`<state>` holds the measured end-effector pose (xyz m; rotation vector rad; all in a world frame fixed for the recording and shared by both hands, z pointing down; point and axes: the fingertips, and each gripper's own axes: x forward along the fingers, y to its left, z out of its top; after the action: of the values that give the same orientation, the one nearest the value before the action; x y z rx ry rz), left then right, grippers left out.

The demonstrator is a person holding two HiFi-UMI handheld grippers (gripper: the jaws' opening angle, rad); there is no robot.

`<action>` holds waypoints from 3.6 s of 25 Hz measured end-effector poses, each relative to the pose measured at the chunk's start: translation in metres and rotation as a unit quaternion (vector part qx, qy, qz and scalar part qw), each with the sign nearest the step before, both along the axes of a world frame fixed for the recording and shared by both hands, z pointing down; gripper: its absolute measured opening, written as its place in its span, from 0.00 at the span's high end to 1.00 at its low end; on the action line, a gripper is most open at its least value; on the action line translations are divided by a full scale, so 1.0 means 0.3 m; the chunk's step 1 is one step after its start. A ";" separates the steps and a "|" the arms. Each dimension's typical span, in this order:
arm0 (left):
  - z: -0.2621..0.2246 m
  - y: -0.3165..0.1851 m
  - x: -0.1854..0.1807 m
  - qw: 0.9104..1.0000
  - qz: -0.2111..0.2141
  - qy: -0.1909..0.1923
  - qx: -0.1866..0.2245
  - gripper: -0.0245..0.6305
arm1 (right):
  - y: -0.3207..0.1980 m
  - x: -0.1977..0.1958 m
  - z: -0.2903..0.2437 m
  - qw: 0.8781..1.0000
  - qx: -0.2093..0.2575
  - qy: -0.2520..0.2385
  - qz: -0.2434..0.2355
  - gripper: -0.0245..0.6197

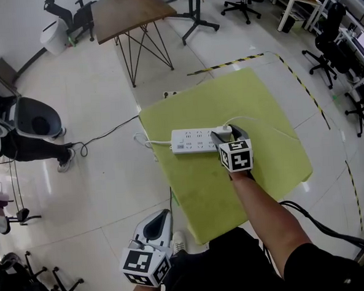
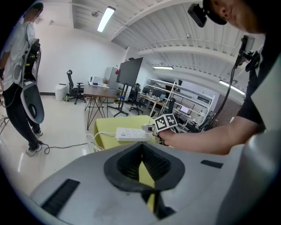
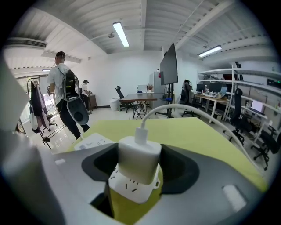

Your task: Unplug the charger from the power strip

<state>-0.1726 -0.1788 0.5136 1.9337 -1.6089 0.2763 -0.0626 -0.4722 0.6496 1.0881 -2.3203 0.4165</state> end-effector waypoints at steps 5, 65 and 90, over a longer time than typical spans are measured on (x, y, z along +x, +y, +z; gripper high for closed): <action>-0.004 -0.010 -0.008 1.000 0.005 0.004 0.001 0.95 | -0.002 0.010 -0.062 1.000 0.004 -0.010 -0.002 0.52; -0.139 0.039 0.107 0.988 0.145 0.024 0.058 0.95 | 0.728 0.631 -0.206 0.995 -0.078 0.013 0.052 0.82; -0.260 0.430 0.109 0.984 0.143 0.021 0.104 0.95 | 1.543 0.519 -0.827 0.982 0.037 -0.172 0.063 0.96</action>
<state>-0.1400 -0.0498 0.4355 2.3180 -1.3766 0.1868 0.0931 -0.0092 0.4015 1.2899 -2.5906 0.6126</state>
